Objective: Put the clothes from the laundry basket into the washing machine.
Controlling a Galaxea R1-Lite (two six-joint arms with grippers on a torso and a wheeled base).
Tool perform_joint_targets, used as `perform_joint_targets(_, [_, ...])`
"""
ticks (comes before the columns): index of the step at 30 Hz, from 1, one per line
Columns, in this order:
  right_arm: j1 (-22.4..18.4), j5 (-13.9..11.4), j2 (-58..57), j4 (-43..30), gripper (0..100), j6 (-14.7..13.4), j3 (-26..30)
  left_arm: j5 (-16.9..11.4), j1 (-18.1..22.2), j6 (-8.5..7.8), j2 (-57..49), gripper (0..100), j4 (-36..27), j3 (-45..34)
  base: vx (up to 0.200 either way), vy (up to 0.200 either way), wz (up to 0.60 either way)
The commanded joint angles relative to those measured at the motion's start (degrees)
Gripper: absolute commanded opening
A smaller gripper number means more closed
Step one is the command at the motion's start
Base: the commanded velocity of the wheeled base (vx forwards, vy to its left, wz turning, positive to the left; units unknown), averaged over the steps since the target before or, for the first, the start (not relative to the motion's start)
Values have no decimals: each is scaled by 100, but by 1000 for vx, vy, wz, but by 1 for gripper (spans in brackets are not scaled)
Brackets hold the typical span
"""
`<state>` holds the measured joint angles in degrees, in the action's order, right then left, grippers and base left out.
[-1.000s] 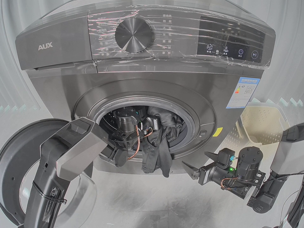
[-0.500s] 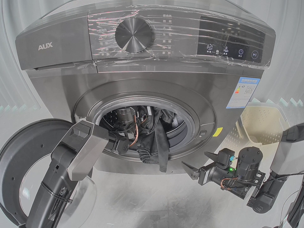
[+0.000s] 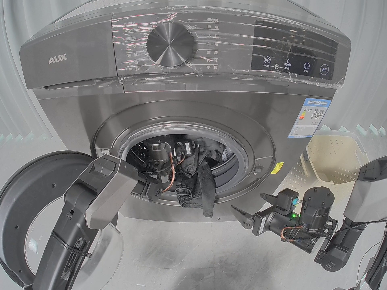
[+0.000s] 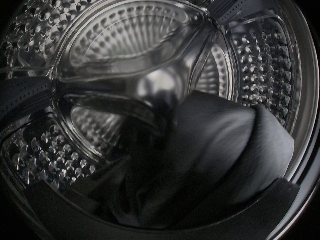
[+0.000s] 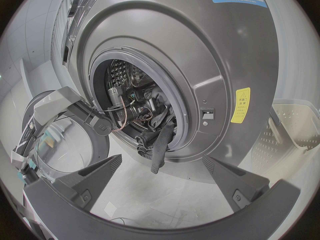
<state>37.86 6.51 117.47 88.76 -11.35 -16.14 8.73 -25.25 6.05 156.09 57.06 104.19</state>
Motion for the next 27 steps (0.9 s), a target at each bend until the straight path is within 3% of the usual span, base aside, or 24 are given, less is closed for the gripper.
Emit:
perform_joint_targets(1, [2, -1, 13, 1, 100, 1, -3, -82, -68, 2, -623, 100, -37, -1024, 0, 0, 0])
perform_joint_targets(9, [10, -1, 13, 1, 100, 1, -3, -548, -288, -16, -1388, 100, -152, -2571, 0, 0, 0])
perform_joint_targets(18, [37, -1, 13, 1, 100, 1, 6, -961, -393, -69, -1731, 100, -363, -3265, 0, 0, 0])
perform_joint_targets(21, [37, -1, 4, 1, 100, 1, -3, -1154, -446, -200, -1968, 100, -547, -3608, 0, 0, 0])
perform_joint_targets(27, [37, -1, 13, 1, 100, 1, -3, -1233, -437, -359, -2302, 100, -749, -3907, 0, 0, 0])
